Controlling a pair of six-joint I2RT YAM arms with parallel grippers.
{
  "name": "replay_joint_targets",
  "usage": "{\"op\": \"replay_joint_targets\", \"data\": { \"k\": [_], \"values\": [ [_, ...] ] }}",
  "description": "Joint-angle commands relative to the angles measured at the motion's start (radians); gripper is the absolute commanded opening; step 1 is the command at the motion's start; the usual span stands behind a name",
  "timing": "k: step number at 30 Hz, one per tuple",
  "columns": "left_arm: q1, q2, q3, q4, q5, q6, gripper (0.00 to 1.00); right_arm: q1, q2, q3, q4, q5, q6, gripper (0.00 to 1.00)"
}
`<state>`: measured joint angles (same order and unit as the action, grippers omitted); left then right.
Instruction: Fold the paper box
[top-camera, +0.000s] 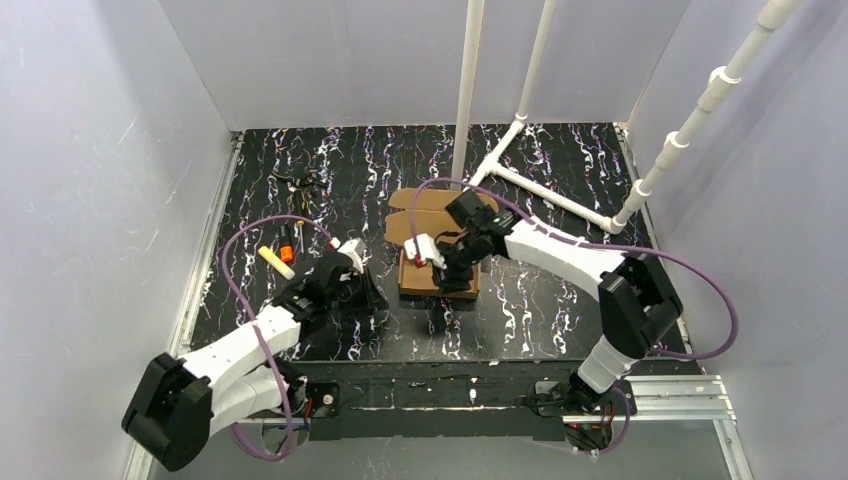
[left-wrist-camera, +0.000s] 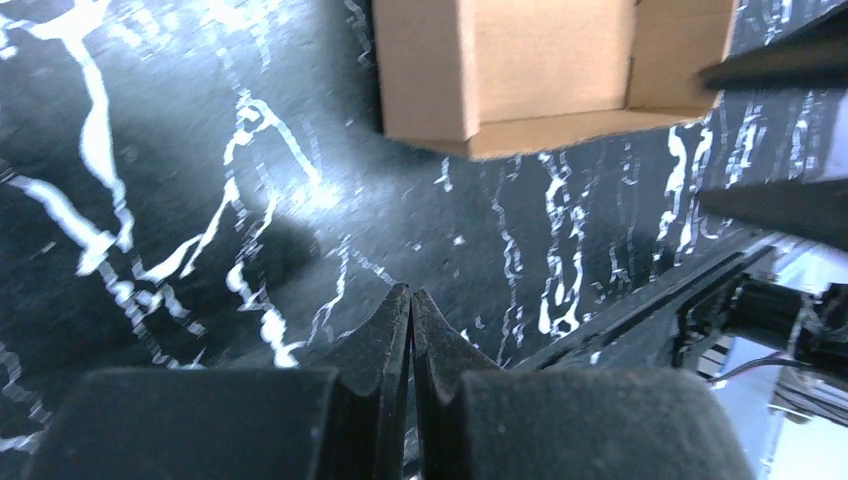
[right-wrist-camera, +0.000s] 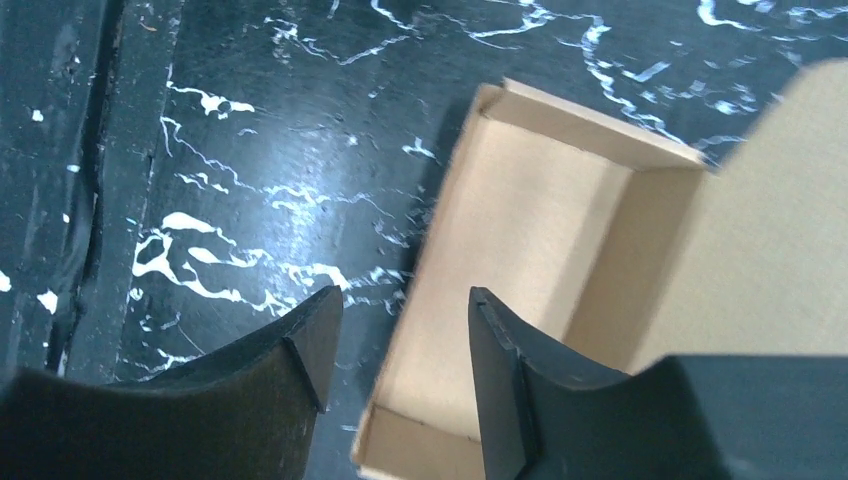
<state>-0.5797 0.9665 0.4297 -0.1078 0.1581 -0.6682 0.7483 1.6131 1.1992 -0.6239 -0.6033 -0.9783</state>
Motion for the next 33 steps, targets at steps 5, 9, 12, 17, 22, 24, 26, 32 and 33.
{"op": "replay_joint_targets", "data": {
  "k": [5,9,12,17,22,24,26,32,33],
  "values": [
    [0.011,0.120,0.056,0.149,0.025,-0.060,0.03,0.172,0.129,0.046,0.074,0.167,0.127,0.54],
    [0.050,0.090,0.037,0.187,0.000,-0.099,0.14,0.174,0.149,0.028,0.122,0.218,0.140,0.50],
    [0.070,0.086,0.049,0.190,-0.006,-0.095,0.17,0.174,0.158,0.020,0.147,0.233,0.138,0.46],
    [0.110,0.090,0.070,0.208,-0.021,-0.094,0.34,0.174,0.162,0.020,0.149,0.216,0.127,0.40],
    [0.164,0.165,0.096,0.302,0.043,-0.122,0.44,0.174,0.148,0.023,0.120,0.169,0.104,0.35],
    [0.176,0.214,0.118,0.342,0.075,-0.129,0.46,0.174,0.136,0.022,0.101,0.148,0.085,0.35],
    [0.184,0.283,0.142,0.375,0.103,-0.129,0.46,0.174,0.128,0.021,0.093,0.131,0.078,0.35],
    [0.195,0.445,0.202,0.431,0.182,-0.114,0.44,0.172,0.156,0.033,0.138,0.186,0.139,0.29],
    [0.194,0.467,0.210,0.439,0.195,-0.111,0.44,0.172,0.159,0.032,0.147,0.194,0.146,0.27]
  ]
}}
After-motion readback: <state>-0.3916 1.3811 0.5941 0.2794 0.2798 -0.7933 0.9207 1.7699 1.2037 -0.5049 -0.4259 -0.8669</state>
